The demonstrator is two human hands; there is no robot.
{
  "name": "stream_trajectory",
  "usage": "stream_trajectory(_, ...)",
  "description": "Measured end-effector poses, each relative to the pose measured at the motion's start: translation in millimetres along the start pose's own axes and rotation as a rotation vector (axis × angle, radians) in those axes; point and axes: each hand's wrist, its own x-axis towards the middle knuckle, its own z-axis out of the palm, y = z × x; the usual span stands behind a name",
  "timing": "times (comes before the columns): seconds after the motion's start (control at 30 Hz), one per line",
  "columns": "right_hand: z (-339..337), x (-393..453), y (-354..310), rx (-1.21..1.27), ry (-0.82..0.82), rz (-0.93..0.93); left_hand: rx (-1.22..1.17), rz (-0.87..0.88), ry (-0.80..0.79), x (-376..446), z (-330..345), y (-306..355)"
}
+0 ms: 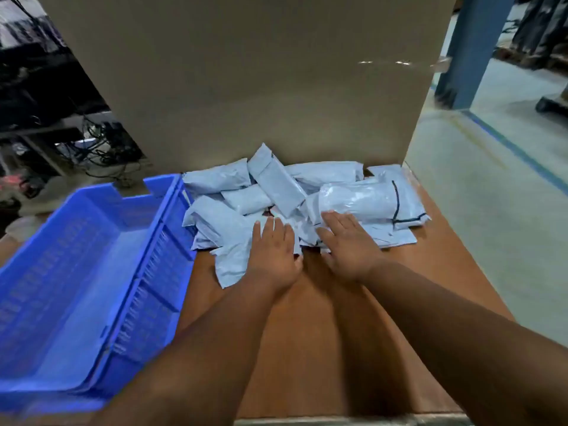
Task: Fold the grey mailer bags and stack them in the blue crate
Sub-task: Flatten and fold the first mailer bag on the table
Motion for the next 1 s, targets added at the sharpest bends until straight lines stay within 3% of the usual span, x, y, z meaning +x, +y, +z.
stream_trajectory(0.17,34.3,19.6,-45.2,0.085,-0.001,-0.129,0.016,-0.037,0.034,-29.0,22.7,-31.5)
stream_trajectory(0.33,40.8,37.9,-90.0,0.169,-0.014,-0.122,0.035,-0.123,-0.018,-53.5,28.0,-54.6)
stream_trajectory(0.47,44.4,32.3,-103.6,0.084,-0.034,-0.119,-0.010,-0.002,0.047,-72.5,40.3,-58.5)
stream_trajectory(0.6,48.5,-0.7,-100.7,0.009,-0.034,-0.164,-0.216,0.191,0.167,-102.6,47.3,-44.5)
stream_trajectory(0.7,44.9,-32.9,-96.8,0.032,0.047,-0.189,-0.285,0.288,0.159,-131.0,46.0,-26.9)
stream_trajectory(0.8,40.8,-65.8,-95.2,0.067,0.069,-0.178,-0.320,0.253,0.159,-155.5,37.5,-9.7)
stream_trajectory(0.9,37.6,-81.1,-93.5,0.086,0.150,-0.152,-0.336,0.201,0.340,-169.2,26.3,-7.5)
stream_trajectory(1.0,19.7,-65.2,-104.1,0.160,0.352,-0.168,-0.272,0.072,0.442,-160.3,8.1,-14.8)
